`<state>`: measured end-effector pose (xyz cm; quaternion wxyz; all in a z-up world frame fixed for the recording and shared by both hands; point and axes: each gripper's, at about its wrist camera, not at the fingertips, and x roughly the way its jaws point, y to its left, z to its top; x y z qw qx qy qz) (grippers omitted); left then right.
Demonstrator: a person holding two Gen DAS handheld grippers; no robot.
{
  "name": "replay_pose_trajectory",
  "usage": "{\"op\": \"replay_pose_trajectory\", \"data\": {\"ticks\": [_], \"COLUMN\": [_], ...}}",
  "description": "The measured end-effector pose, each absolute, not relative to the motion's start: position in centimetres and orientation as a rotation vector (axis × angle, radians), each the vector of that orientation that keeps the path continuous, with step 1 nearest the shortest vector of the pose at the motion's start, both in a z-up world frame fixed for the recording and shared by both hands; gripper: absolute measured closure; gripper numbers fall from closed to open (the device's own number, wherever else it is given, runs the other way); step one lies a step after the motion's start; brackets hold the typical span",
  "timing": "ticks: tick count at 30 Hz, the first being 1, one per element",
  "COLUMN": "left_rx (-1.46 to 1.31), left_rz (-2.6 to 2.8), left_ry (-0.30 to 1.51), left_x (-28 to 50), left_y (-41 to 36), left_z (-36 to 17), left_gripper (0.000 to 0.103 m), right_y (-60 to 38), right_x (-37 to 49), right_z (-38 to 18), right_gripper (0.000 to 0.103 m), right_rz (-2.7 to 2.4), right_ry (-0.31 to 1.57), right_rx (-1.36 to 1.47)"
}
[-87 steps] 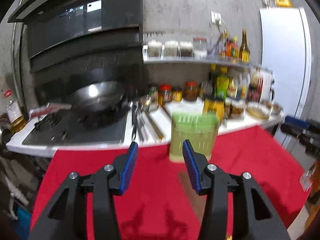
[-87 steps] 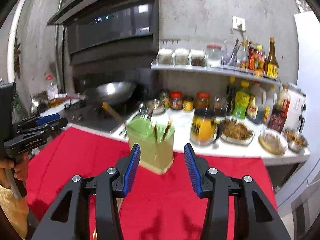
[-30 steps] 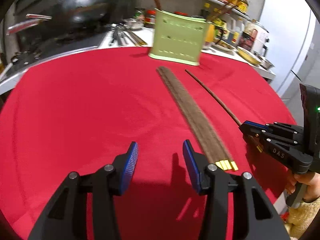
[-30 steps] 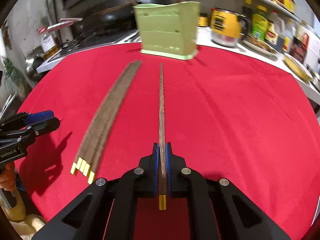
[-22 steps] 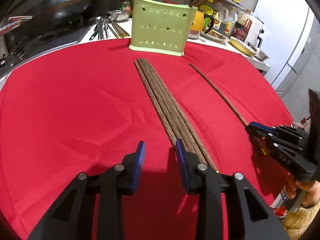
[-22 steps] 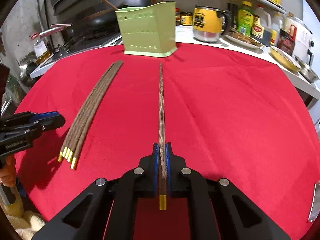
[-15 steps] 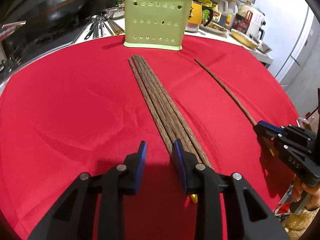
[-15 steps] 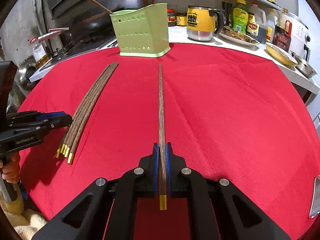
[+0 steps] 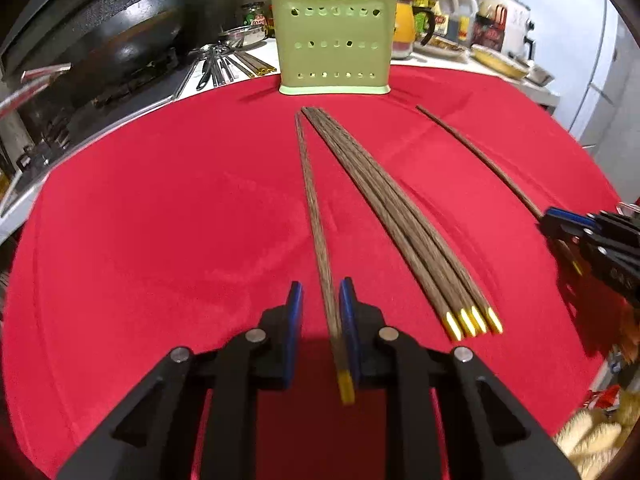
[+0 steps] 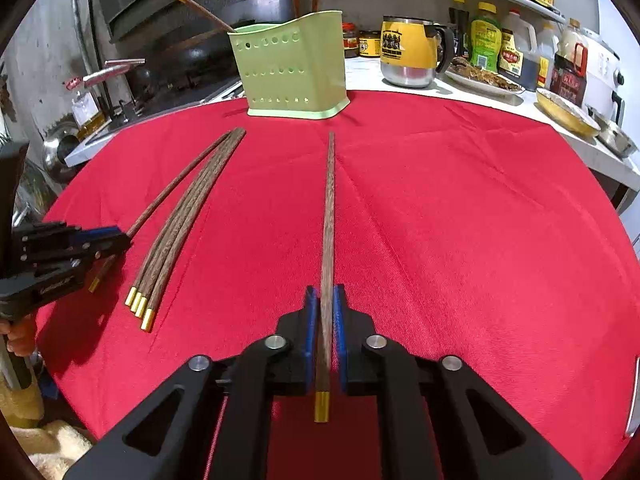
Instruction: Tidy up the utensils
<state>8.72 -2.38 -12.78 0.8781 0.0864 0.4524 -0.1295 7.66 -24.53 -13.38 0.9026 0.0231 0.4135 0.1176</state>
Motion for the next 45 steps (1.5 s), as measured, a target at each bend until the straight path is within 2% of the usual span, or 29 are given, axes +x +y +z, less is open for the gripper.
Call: {"op": "replay_pose_trajectory", "data": {"ticks": [2, 4, 15, 18, 22, 24, 26, 28, 37, 39, 41, 45], "left_rx": [0.17, 0.165, 0.182, 0.153, 0.14, 0.14, 0.151, 0.152, 0.186, 0.187, 0.186, 0.19], "left_rz": [-0.282, -0.29, -0.217, -0.237, -0.235, -0.228, -0.209, -0.205, -0.196, -0.204, -0.213, -0.218], "left_ry": [0.929, 0.915, 0.869, 0.881, 0.899, 0.9, 0.892, 0.888, 0.854, 0.852, 0.847, 0.824], "left_x": [7.5, 6.4, 4.2, 4.0, 3.5, 3.5, 3.7, 3.9, 4.4, 4.3, 4.3, 4.1], "left_y": [-1.9, -1.6, -3.0, -3.2, -3.3, -3.3, -3.4, -3.4, -3.6, -3.4, -3.3, -3.6], "left_z": [-12.7, -12.8, -13.1, -13.1, -13.0, -13.0, -13.1, -13.1, -13.3, -13.2, -13.2, -13.4], "left_gripper": [0.083, 0.079, 0.078, 0.073, 0.073, 0.073, 0.084, 0.086, 0.086, 0.086, 0.086, 0.086], "right_y": [-24.4, -24.2, -24.4, -24.2, -24.3, -24.4, -24.5, -24.5, -23.6, -23.8, -24.4, -24.5], "right_x": [7.2, 6.5, 4.1, 3.9, 3.7, 3.8, 3.8, 3.7, 2.7, 2.4, 2.4, 2.4], "right_z": [-13.4, -13.4, -13.6, -13.6, -13.7, -13.7, -13.7, -13.8, -13.9, -13.9, -14.0, -14.2], "right_gripper": [0.074, 0.072, 0.072, 0.072, 0.072, 0.072, 0.072, 0.072, 0.073, 0.075, 0.085, 0.093], "right_rz": [0.248, 0.247, 0.223, 0.221, 0.224, 0.226, 0.227, 0.228, 0.226, 0.217, 0.205, 0.188], "right_ry": [0.848, 0.841, 0.816, 0.811, 0.807, 0.805, 0.801, 0.795, 0.767, 0.766, 0.762, 0.734], "right_rx": [0.041, 0.022, 0.005, -0.002, 0.001, 0.006, 0.011, 0.02, -0.041, -0.034, -0.005, -0.003]}}
